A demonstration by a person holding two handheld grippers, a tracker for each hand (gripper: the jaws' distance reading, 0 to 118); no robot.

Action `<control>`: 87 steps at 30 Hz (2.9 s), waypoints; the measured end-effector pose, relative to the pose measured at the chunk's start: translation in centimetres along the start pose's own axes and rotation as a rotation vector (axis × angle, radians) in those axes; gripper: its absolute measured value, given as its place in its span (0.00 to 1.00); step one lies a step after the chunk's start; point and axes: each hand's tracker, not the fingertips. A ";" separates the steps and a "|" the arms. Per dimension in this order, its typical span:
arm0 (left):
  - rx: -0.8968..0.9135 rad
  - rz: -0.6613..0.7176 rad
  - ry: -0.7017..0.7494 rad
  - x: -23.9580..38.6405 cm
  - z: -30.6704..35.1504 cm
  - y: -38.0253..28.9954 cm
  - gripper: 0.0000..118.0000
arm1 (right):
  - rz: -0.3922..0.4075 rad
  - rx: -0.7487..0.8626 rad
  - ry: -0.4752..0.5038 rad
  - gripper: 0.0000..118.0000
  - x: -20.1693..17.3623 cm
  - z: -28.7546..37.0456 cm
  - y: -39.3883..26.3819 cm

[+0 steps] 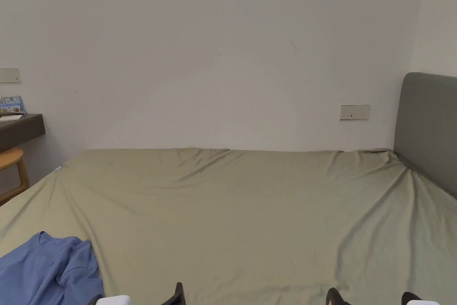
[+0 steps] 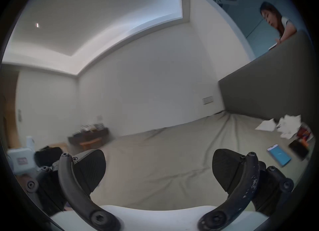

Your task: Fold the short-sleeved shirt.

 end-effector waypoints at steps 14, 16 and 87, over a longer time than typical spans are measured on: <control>0.033 -0.061 -0.040 0.3 0.4 -0.3 1.00 | 0.079 0.000 -0.007 1.00 -1.3 0.1 -1.1; 0.030 -0.054 -0.029 0.2 0.4 -0.4 1.00 | 0.080 -0.003 -0.006 1.00 -1.2 0.1 -1.1; -0.310 0.004 0.368 -22.5 -1.8 -2.9 0.00 | 0.239 -0.123 0.596 0.01 -24.3 -10.7 -5.0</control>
